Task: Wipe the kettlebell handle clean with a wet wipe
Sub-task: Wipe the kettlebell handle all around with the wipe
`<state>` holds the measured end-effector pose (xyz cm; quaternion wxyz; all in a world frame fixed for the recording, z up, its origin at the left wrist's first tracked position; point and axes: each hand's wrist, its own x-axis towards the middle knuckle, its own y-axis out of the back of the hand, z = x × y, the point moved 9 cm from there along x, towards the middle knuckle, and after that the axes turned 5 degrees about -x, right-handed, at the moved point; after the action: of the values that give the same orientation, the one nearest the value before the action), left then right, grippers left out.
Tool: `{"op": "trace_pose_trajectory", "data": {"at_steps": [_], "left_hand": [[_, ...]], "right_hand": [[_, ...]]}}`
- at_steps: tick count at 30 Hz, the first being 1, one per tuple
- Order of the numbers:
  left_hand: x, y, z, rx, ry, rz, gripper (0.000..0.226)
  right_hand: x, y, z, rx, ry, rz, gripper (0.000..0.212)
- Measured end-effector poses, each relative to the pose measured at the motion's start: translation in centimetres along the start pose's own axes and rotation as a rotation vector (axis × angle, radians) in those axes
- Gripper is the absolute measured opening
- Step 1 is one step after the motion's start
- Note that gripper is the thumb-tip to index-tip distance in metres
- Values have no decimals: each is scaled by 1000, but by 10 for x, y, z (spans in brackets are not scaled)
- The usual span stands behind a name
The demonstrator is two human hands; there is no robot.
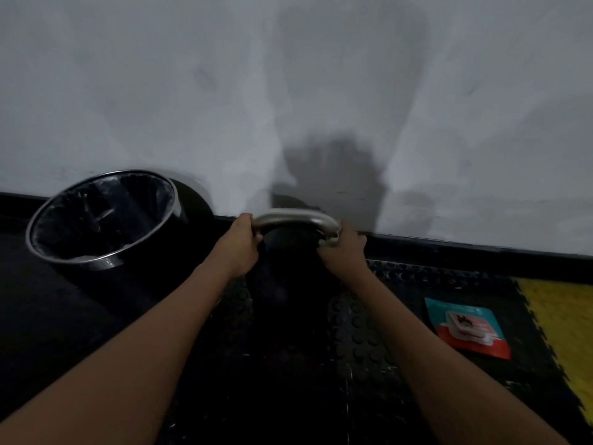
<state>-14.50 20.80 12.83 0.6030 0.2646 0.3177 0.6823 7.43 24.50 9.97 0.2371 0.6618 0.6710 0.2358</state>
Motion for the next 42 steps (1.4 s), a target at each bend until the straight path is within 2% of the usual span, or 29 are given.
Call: {"op": "trace_pose_trajectory", "data": {"at_steps": [2, 5, 7, 9, 10, 11, 13, 14, 17, 20, 23, 26, 29, 30, 34, 36, 38, 42], "left_hand": [[-1, 0, 0, 8, -3, -3, 23], [-1, 0, -1, 1, 1, -8, 22], [-1, 0, -1, -5, 3, -5, 22], [0, 0, -1, 1, 3, -4, 23], [0, 0, 0, 5, 2, -5, 23], [0, 0, 0, 6, -1, -7, 24], [-1, -1, -1, 3, 2, -9, 24], [-1, -1, -1, 3, 5, -11, 25], [-1, -1, -2, 18, 4, -24, 29], [-1, -1, -3, 24, -1, -31, 27], [-2, -1, -2, 24, -4, -19, 23], [-2, -2, -3, 11, -4, -10, 20], [-2, -2, -3, 7, -6, -11, 20], [-2, -1, -3, 6, -4, -11, 20], [-3, -1, 0, 1, -16, -7, 19], [-4, -2, -1, 6, -18, -8, 19], [-5, -2, -2, 4, -11, -8, 20], [-4, -1, -1, -4, 1, -12, 24]], "right_hand": [[-1, -3, 0, 52, -47, -34, 43], [-2, 7, 8, 503, -150, 40, 26], [5, 3, 22, 812, -279, 38, 53], [13, -2, 27, 788, -299, 67, 48], [18, -4, 26, 665, -256, 67, 46], [20, -7, 25, 608, -248, 77, 53], [24, -19, 26, 641, -292, 19, 71], [26, -21, 23, 684, -265, -31, 71], [22, -19, 14, 700, -225, -93, 54], [28, -20, 21, 767, -192, -132, 52], [28, -7, -4, 777, -211, -152, 57], [40, -17, 10, 747, -199, -183, 73], [40, -28, 46, 648, -267, -108, 61], [38, -27, 42, 657, -254, -113, 59], [40, -13, -2, 745, -261, -156, 75], [43, -16, -11, 800, -237, -182, 77], [41, -20, 3, 719, -207, -148, 71], [26, -25, 39, 688, -315, -76, 52]]}}
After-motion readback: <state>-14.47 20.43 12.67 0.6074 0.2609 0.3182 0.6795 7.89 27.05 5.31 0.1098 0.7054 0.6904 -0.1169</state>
